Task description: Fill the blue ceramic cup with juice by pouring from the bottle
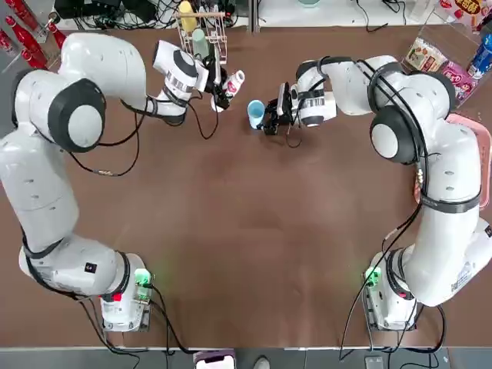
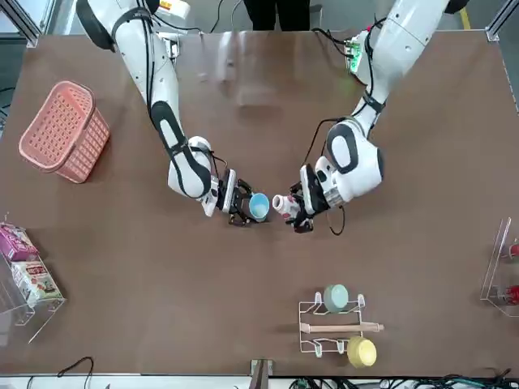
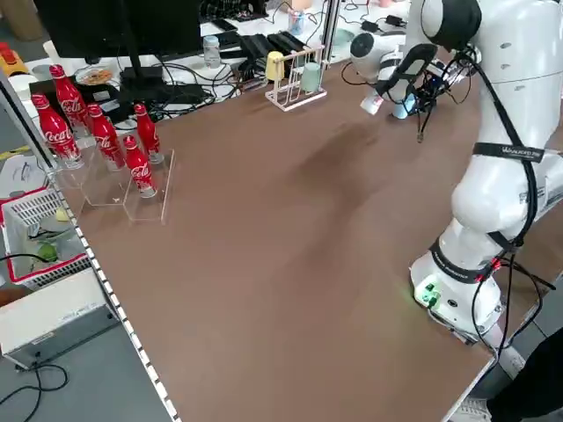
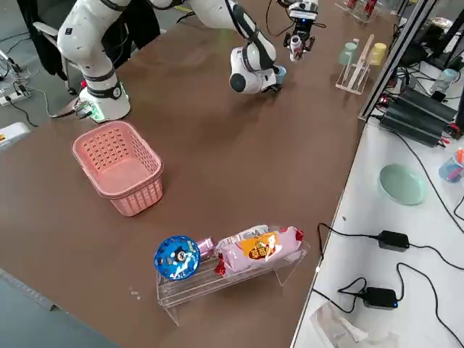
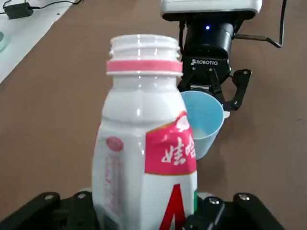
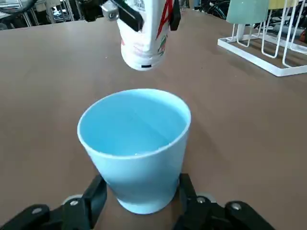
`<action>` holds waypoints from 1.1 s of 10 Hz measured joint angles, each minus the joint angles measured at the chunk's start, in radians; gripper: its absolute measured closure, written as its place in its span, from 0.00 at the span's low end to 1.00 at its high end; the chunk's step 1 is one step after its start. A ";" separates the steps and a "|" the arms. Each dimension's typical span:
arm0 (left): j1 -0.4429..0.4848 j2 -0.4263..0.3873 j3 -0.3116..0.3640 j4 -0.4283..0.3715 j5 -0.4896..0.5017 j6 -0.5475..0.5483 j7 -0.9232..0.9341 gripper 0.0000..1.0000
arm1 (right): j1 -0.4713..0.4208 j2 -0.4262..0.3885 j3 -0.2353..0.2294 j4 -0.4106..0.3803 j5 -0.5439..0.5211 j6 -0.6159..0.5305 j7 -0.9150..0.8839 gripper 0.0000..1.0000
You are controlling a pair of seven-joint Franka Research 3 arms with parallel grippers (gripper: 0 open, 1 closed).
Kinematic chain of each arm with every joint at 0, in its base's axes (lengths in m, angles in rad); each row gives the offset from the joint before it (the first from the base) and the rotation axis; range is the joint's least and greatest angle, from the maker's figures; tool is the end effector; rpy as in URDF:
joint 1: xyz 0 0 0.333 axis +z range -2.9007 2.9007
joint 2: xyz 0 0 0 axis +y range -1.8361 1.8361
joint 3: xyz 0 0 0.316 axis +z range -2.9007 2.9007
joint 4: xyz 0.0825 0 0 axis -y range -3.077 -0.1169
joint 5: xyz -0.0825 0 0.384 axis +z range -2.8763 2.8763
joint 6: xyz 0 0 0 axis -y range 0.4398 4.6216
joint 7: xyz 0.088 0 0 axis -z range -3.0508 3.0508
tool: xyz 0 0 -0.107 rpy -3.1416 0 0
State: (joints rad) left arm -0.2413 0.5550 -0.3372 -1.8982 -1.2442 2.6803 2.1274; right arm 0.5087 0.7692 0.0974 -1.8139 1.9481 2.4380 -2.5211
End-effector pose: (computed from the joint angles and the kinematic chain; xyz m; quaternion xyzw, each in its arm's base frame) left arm 0.5582 -0.3144 0.2288 0.6632 -0.6345 0.3226 0.2312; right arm 0.5155 0.3576 0.1058 -0.6767 -0.5297 -0.3836 0.3381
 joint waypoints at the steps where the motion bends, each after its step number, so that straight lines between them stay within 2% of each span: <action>1: -0.042 0.000 0.038 0.000 0.000 0.002 -0.001 0.57 | 0.000 0.000 0.000 0.000 0.000 0.000 0.000 0.33; 3: -0.126 -0.002 0.120 0.000 0.000 0.008 -0.008 0.58 | 0.000 0.000 0.000 0.000 0.001 0.000 0.000 0.33; 7: -0.229 -0.012 0.229 0.001 0.000 0.008 -0.011 0.58 | 0.000 0.000 0.000 0.000 0.002 0.000 0.000 0.33; 9: -0.347 -0.024 0.354 0.001 0.000 0.008 -0.022 0.58 | 0.000 0.000 0.001 0.000 0.003 -0.001 0.000 0.33; 11: -0.415 -0.029 0.421 0.001 0.000 0.008 -0.030 0.58 | 0.000 0.000 0.001 0.000 0.003 -0.001 0.000 0.33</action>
State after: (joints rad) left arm -0.6566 0.5258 0.0839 -1.8974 -1.2442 2.6885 2.0979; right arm 0.5087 0.7692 0.0981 -1.8139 1.9513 2.4374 -2.5211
